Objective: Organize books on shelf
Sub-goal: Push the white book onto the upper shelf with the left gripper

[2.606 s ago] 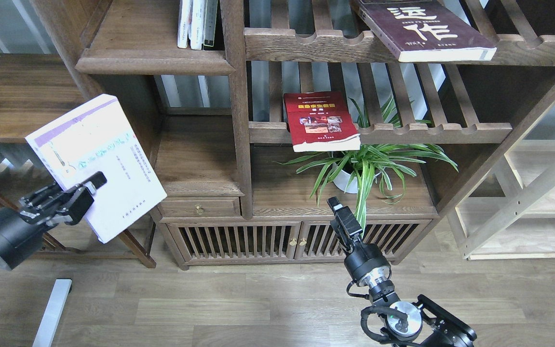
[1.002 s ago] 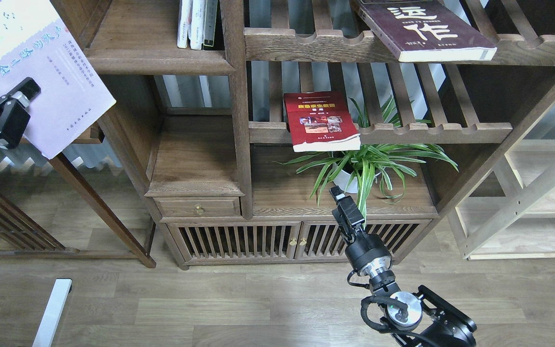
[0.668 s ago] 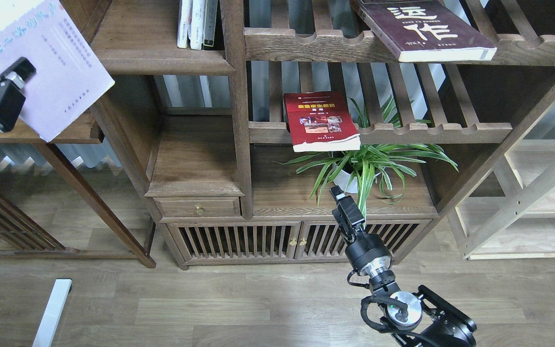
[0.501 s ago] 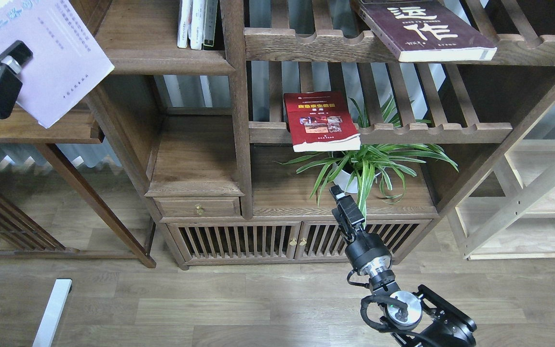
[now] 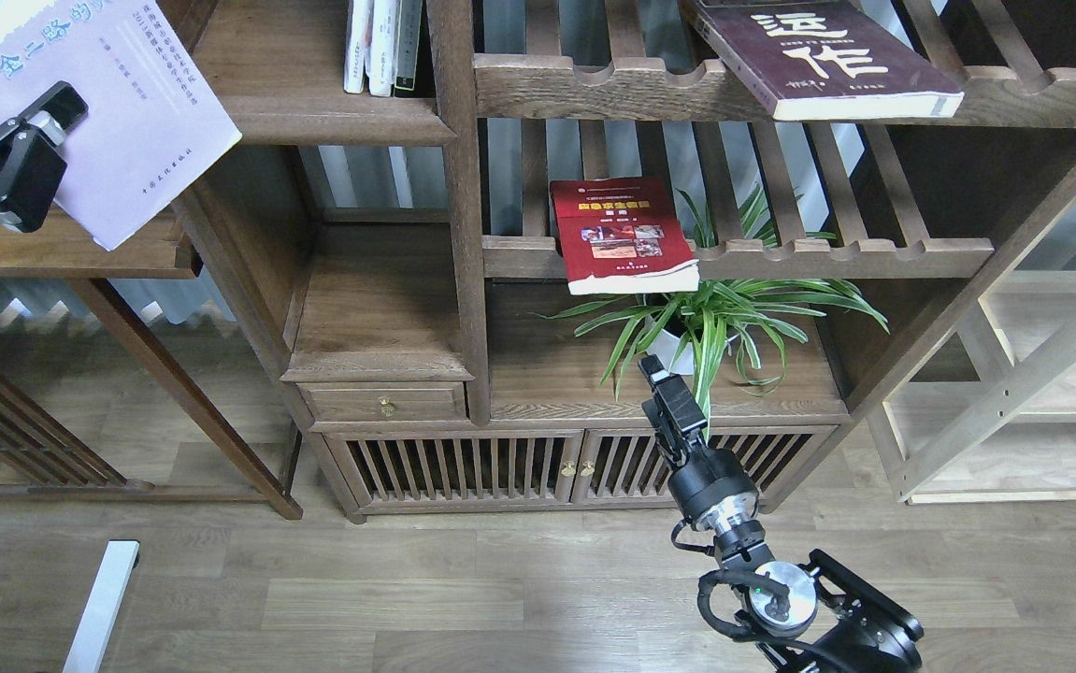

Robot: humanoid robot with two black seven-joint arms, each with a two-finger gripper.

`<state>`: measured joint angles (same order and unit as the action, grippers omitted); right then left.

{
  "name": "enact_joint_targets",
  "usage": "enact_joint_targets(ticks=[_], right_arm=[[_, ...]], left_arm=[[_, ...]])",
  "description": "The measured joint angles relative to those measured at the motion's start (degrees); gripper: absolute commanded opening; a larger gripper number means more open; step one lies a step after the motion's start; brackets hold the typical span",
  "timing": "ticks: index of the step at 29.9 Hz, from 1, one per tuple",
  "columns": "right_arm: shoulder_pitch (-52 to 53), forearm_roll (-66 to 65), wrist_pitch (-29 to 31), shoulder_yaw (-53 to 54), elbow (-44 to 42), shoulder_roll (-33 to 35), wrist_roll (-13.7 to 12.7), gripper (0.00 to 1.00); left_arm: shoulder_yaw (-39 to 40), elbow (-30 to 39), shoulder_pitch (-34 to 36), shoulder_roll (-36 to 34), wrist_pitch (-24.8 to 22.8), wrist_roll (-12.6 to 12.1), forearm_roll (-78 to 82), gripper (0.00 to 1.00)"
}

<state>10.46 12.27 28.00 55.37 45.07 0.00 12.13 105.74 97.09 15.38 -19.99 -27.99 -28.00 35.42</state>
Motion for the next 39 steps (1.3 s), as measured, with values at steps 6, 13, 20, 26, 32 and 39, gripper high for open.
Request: enact_joint_targets(ticks=[6, 13, 20, 26, 32, 39], right_arm=[[0.0, 0.03, 0.0, 0.07, 0.02, 0.0, 0.0, 0.99], [0.0, 0.04, 0.0, 0.02, 0.11, 0.0, 0.0, 0.99], [0.0, 0.04, 0.0, -0.05, 0.11, 0.0, 0.0, 0.99], [0.0, 0.04, 0.0, -0.05, 0.11, 0.0, 0.0, 0.99], [0.05, 0.15, 0.0, -0.01, 0.11, 0.0, 0.0, 0.99], [0.05, 1.02, 0.0, 0.1, 0.11, 0.0, 0.0, 0.99]], left_arm=[[-0.13, 0.02, 0.05, -0.03, 0.24, 0.0, 0.0, 0.04], [0.03, -0.17, 0.4, -0.15, 6.83, 0.0, 0.14, 0.04], [0.25, -0.77, 0.9, -0.15, 8.44, 0.0, 0.14, 0.04], [-0.33, -0.84, 2.21, -0.43, 10.46, 0.0, 0.14, 0.04], [-2.05, -1.29, 4.19, -0.58, 14.02, 0.0, 0.09, 0.04], [-6.62, -2.92, 9.01, -0.8, 19.06, 0.0, 0.09, 0.04]])
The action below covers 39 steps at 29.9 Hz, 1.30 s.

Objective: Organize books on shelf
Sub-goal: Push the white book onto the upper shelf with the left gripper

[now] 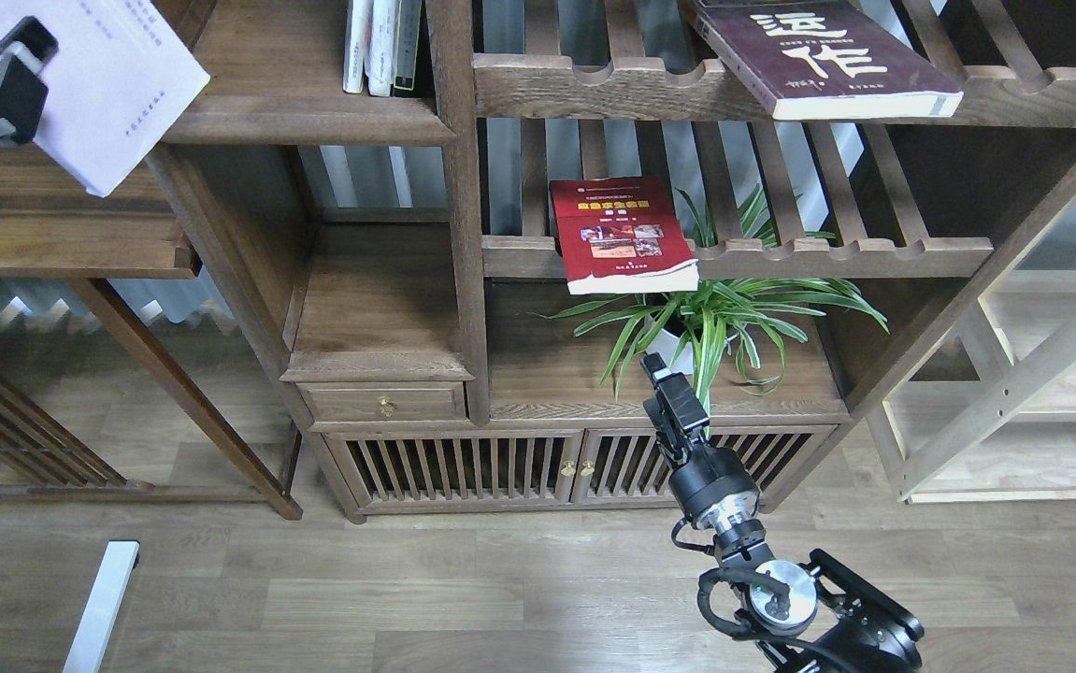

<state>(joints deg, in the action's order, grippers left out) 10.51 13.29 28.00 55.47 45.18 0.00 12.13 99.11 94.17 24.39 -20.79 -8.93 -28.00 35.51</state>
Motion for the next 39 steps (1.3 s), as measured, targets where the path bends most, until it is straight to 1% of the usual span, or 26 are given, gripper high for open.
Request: enact_joint_targets(ticks=[10, 18, 25, 33, 39], right_arm=[[-0.2, 0.33, 0.0, 2.08, 0.0, 0.0, -0.09, 0.99], [-0.65, 2.31, 0.0, 2.44, 0.24, 0.0, -0.03, 0.99], [-0.72, 3.72, 0.0, 2.47, 0.42, 0.15, 0.06, 0.99], [-1.06, 4.26, 0.0, 2.72, 0.44, 0.66, 0.08, 0.99], [-1.43, 4.81, 0.0, 4.05, 0.6, 0.71, 0.04, 0.99]], left_arm=[[-5.77, -2.99, 7.03, -0.85, 4.31, 0.0, 0.08, 0.04], [-9.68, -7.23, 12.81, -0.96, 6.0, 0.0, 0.09, 0.04], [-15.55, -10.53, 18.06, -0.83, 10.69, 0.0, 0.08, 0.05], [-19.55, -16.0, 25.03, -0.78, 12.16, 0.0, 0.08, 0.05], [-22.36, -19.42, 28.43, -0.77, 13.31, 0.0, 0.09, 0.05]])
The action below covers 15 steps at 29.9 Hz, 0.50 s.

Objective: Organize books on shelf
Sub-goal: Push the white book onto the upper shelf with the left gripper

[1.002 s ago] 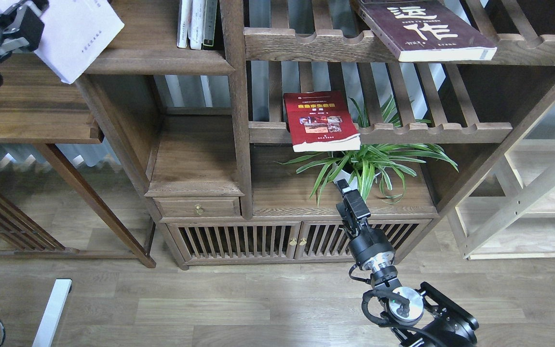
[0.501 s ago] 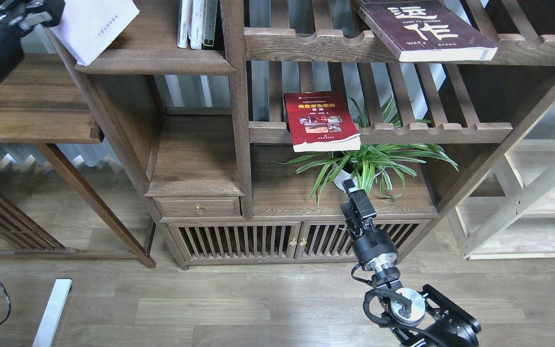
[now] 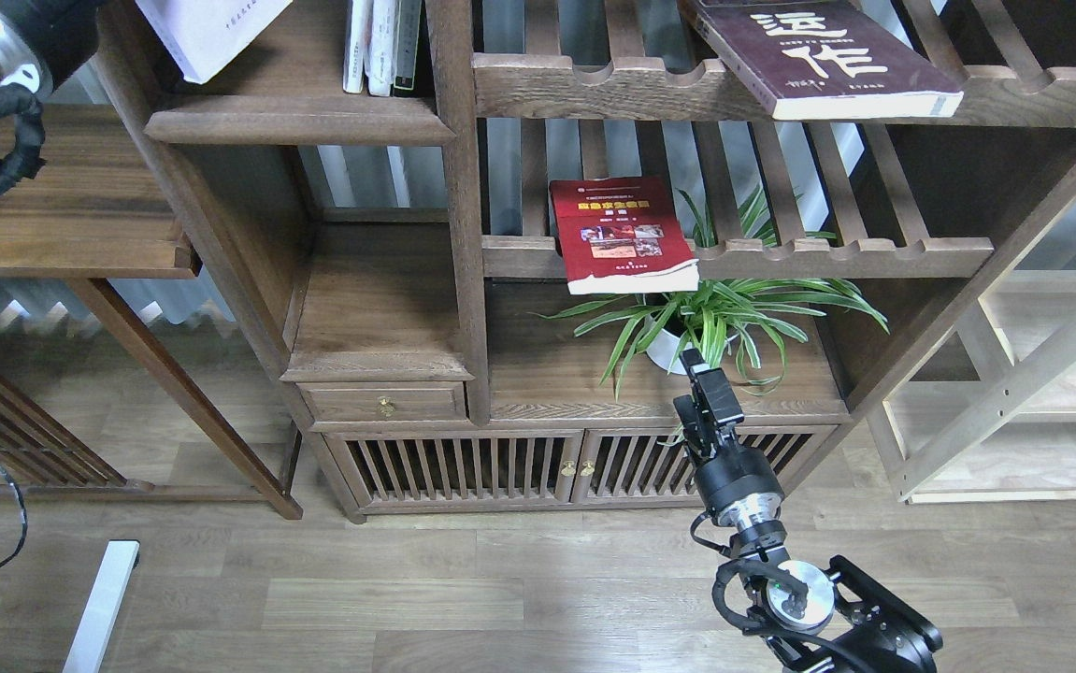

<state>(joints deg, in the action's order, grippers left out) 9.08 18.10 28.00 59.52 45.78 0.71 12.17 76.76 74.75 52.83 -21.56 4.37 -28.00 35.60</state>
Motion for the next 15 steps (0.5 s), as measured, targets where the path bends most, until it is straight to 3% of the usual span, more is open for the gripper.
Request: enact_joint_targets(ticks=[15], right_arm=[[-0.29, 2.49, 0.0, 0.88, 0.19, 0.92, -0.04, 0.99]], left_arm=[[-4.68, -9.79, 6.6, 2.7, 0.45, 0.0, 0.05, 0.04]])
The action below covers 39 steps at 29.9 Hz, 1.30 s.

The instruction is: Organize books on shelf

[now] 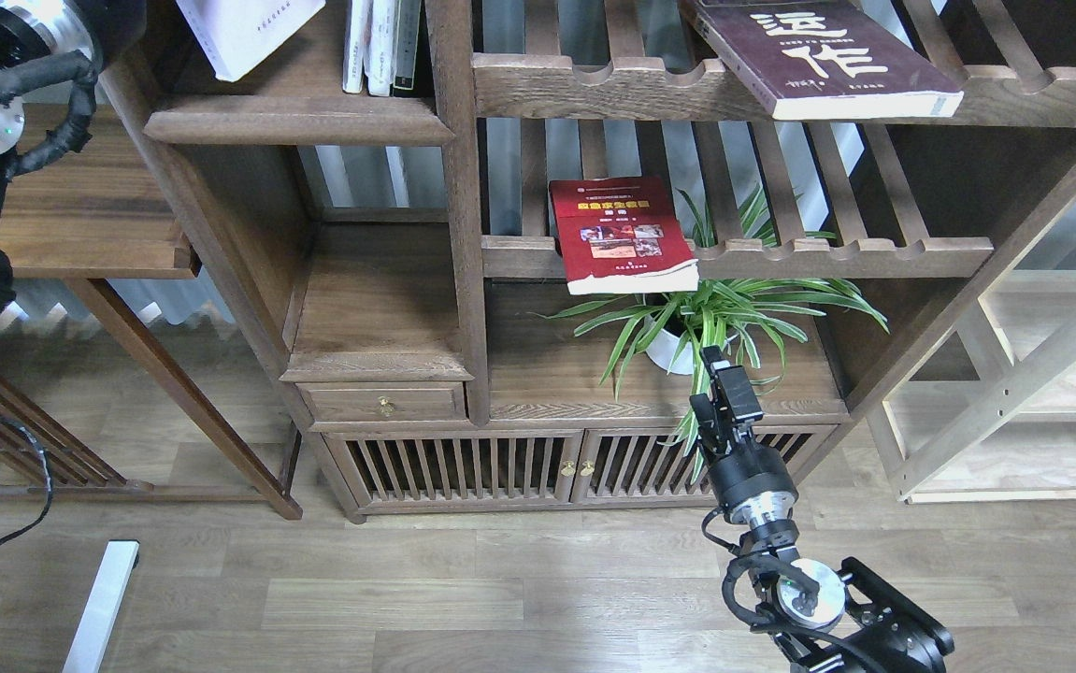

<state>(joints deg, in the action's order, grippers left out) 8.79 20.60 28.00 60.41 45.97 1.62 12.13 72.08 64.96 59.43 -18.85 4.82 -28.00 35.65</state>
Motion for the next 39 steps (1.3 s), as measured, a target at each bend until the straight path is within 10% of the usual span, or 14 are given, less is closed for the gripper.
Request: enact_joint_targets(ticks=[39], right_arm=[[-0.11, 2.08, 0.0, 1.65, 0.33, 1.37, -0.02, 0.99]], left_arm=[[-9.79, -18.74, 12.45, 4.71, -1.07, 0.0, -0.67, 0.03]])
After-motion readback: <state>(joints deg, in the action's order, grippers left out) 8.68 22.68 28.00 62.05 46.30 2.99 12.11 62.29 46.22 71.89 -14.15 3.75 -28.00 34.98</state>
